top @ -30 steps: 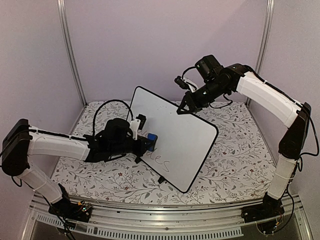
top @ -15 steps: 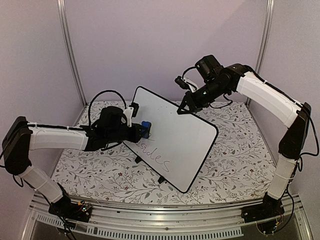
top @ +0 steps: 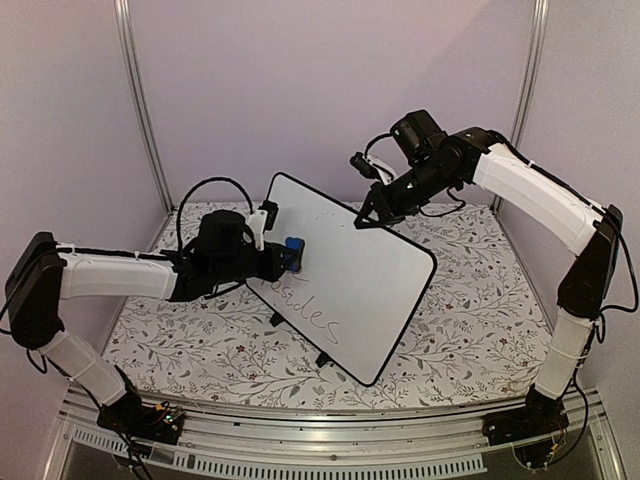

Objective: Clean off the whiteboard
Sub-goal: Erase the whiteboard from the whiteboard stand.

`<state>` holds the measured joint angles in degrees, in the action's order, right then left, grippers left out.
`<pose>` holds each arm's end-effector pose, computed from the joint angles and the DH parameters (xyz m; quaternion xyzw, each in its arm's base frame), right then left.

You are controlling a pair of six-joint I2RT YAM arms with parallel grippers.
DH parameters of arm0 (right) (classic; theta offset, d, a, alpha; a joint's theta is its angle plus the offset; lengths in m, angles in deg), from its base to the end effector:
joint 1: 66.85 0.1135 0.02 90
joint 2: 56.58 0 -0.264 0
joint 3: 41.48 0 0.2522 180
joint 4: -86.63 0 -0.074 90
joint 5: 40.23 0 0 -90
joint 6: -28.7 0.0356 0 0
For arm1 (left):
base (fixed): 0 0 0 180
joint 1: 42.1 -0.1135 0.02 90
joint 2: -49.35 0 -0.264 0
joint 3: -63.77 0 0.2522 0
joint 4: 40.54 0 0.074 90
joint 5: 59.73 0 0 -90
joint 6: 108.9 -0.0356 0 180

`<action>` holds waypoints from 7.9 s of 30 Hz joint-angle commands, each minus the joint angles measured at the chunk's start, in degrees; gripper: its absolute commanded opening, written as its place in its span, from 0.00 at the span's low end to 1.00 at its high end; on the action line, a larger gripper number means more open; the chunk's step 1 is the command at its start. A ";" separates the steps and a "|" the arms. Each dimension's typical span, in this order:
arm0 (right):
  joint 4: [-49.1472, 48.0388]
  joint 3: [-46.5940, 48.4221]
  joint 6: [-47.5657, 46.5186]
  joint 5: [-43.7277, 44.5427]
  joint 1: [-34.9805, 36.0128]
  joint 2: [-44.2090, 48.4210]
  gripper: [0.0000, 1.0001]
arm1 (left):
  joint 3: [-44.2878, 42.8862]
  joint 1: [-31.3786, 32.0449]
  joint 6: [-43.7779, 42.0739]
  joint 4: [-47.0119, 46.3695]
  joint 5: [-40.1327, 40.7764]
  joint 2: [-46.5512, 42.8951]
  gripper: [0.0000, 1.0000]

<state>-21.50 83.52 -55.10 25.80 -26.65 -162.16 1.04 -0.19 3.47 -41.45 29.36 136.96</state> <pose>0.2914 0.2652 0.3672 -0.3347 0.8661 0.3047 0.2119 0.2511 -0.2261 0.2266 0.1466 0.8256 -0.2955 0.4578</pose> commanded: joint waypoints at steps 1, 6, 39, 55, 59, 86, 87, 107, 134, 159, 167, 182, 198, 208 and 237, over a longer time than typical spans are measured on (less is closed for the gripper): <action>2.33 -1.65 -4.97 -3.44 2.86 1.08 0.00 | 4.44 -0.59 1.17 -0.59 -0.41 -0.61 0.00; 2.29 -1.55 -5.05 -3.46 2.86 0.74 0.00 | 6.94 -4.35 3.10 -1.18 -1.15 -2.01 0.00; 2.31 -1.21 -5.22 -3.02 2.86 -0.02 0.00 | 14.69 -10.55 4.92 -4.28 -7.42 -5.79 0.00; 2.43 -1.04 -5.23 -3.02 2.86 -0.17 0.00 | 11.93 -10.51 3.53 -4.49 -5.53 -5.03 0.00; 2.47 -0.94 -5.21 -3.02 2.86 -0.26 0.00 | 8.70 -11.00 2.49 -3.80 -5.46 -3.87 0.00; 2.39 -0.94 -5.32 -3.17 2.84 -0.72 0.00 | 12.24 -10.05 6.60 -7.77 -7.01 -2.03 0.00; 2.37 -0.94 -5.32 -3.19 2.86 -0.76 0.00 | 11.10 -10.01 6.18 -7.27 -7.08 -1.65 0.00; 2.50 -1.18 -5.05 -3.19 2.86 -0.48 0.00 | 18.05 -6.89 8.39 -11.57 -7.83 -0.78 0.00; 2.50 -1.20 -5.05 -2.93 2.86 -0.22 0.00 | 14.62 -10.94 7.47 -12.97 -10.71 1.37 0.00; 2.51 -1.12 -5.10 -3.02 2.86 -0.67 0.00 | 6.77 -7.53 4.16 -8.71 -7.07 1.43 0.00; 2.45 -1.05 -5.05 -3.02 2.86 -0.68 0.00 | 12.36 -6.95 7.01 -11.23 -7.53 0.92 0.00; 2.65 -1.11 -4.97 -2.93 2.91 -0.55 0.00 | 15.52 -5.61 7.31 -12.49 -5.95 0.01 0.00; 2.69 -1.11 -4.88 -2.93 2.90 -0.16 0.00 | 8.50 -6.75 4.71 -8.59 -6.28 0.83 0.00; 2.64 -1.11 -4.88 -2.93 2.95 -0.41 0.00 | 16.21 -5.79 7.67 -11.74 -6.56 -0.69 0.00; 2.63 -1.04 -4.88 -2.84 2.95 -0.60 0.00 | 12.89 -5.18 6.33 -10.17 -6.87 0.10 0.00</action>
<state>-22.20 83.30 -55.01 26.30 -26.12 -162.03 10.87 -6.51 9.02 -50.65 23.18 136.98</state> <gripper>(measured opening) 0.032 0.183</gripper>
